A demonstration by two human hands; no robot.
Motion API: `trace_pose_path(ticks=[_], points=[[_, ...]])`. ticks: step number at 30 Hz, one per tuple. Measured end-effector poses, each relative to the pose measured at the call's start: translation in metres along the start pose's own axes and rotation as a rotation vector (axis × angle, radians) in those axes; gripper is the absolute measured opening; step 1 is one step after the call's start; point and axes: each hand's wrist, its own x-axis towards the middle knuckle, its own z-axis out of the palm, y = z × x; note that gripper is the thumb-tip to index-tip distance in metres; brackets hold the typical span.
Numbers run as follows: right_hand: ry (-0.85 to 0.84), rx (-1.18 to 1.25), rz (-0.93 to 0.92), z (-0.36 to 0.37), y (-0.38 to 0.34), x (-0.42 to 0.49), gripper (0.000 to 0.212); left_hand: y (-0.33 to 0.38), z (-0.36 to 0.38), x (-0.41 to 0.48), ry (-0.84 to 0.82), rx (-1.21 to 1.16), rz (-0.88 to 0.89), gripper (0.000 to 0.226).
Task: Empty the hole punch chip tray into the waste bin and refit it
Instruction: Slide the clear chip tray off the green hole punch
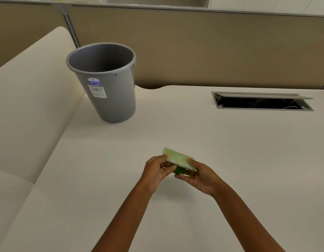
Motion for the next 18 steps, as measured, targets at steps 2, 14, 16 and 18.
trace_pose_path(ticks=[2,14,16,18], points=[[0.034,-0.012,0.005,0.0,0.003,0.0,0.025,-0.001,0.0,-0.001,0.0,0.035,-0.053,0.011],[0.262,-1.002,-0.722,0.022,0.013,-0.017,0.033,-0.002,0.005,0.0,-0.075,-0.305,-0.246,0.048],[0.211,-1.124,-0.848,0.025,0.017,-0.022,0.036,-0.001,0.008,0.002,-0.082,-0.35,-0.23,0.049],[0.148,-1.289,-0.938,0.029,0.021,-0.026,0.04,-0.002,0.009,0.005,-0.102,-0.315,-0.197,0.05]])
